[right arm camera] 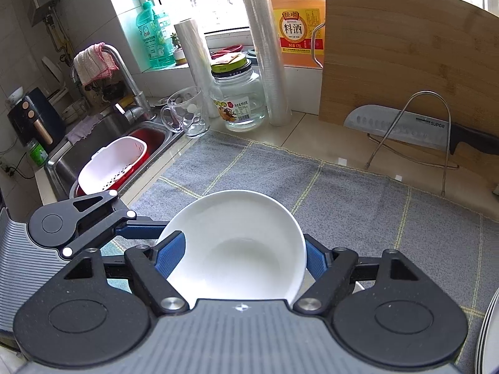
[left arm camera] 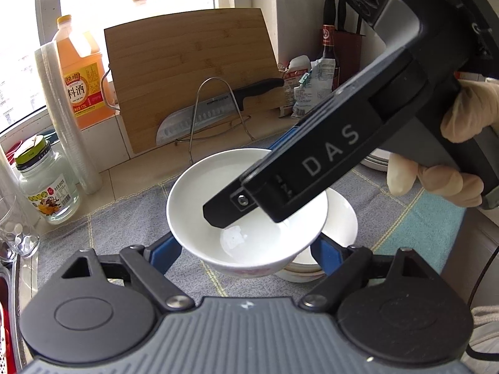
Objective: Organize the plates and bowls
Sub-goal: 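Lift the white bowl with the right tool and carry it over the pink-flower bowls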
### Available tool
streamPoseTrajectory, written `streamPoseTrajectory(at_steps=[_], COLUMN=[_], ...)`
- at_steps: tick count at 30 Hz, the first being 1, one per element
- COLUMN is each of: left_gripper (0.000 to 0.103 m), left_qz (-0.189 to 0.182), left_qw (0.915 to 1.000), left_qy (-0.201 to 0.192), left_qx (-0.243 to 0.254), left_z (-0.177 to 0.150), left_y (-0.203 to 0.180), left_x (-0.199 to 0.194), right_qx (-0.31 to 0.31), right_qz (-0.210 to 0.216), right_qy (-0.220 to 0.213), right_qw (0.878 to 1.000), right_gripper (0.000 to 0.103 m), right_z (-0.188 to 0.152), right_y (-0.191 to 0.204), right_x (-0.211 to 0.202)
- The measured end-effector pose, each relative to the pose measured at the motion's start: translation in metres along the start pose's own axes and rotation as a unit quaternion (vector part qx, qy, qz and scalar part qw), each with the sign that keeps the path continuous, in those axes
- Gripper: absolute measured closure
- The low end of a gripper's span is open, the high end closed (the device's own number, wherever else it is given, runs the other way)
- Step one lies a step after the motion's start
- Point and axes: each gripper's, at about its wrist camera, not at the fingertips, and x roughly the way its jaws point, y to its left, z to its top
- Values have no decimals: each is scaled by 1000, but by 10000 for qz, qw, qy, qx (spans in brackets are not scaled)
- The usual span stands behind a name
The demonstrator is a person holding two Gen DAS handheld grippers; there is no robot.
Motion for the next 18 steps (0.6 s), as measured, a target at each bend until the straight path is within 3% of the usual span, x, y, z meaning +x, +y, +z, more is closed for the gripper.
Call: streamPoseTrajectory(at_steps=[18], left_gripper=[14], left_qz=[-469], left_qw=[9985], left_qy=[-15], left_qx=[298], left_z=[10], left_y=[-33], left_x=[22], right_qx=[506], right_qz=[-461], right_qy=[-192], right_qw=[9975], right_gripper=[19], right_z=[-35], right_y=[-30], right_x=[-32])
